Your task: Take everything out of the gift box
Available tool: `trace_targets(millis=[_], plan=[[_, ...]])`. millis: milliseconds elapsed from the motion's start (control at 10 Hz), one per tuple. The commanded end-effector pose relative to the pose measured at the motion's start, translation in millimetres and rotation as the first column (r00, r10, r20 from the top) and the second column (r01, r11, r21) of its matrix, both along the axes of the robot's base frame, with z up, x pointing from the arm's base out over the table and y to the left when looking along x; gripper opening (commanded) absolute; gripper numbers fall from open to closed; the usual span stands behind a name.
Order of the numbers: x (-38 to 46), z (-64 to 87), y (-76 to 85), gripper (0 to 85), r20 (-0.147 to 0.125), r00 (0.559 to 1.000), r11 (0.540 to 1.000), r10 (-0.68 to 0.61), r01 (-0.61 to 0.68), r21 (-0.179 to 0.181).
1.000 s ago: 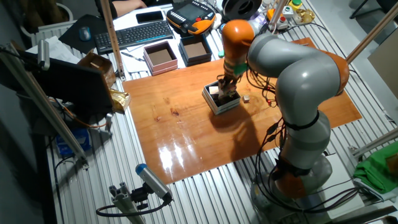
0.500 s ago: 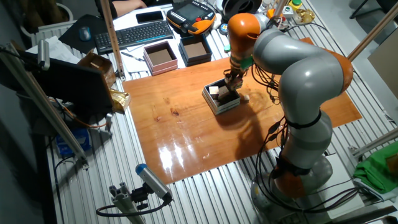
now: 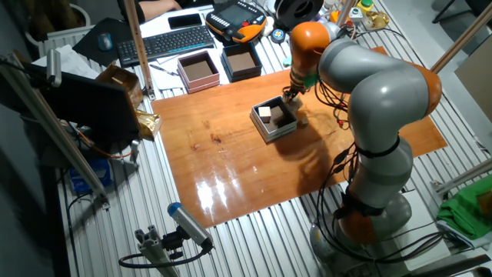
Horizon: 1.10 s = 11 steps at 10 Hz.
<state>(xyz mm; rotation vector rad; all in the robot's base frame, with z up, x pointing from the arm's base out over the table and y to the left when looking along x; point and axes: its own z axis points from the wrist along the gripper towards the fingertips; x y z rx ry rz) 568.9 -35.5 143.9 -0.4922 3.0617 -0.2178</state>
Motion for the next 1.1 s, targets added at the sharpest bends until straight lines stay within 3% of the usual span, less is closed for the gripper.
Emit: trace_targets(millis=[0,500,700,900,1000], plan=[[0.5,-0.1,1.5,70.7,-0.008,1.000,1.000,0.000,0.000,0.009],[20.9,5.7,48.2,66.3,-0.067,0.995,0.996,-0.069,0.072,0.046],[19.0,0.9,65.6,64.3,-0.095,0.991,0.992,-0.098,0.105,0.064],[15.5,-9.2,81.0,64.3,-0.065,0.988,0.989,-0.141,0.144,0.037],[14.8,-14.0,85.4,64.3,-0.063,0.985,0.985,-0.163,0.166,0.045]])
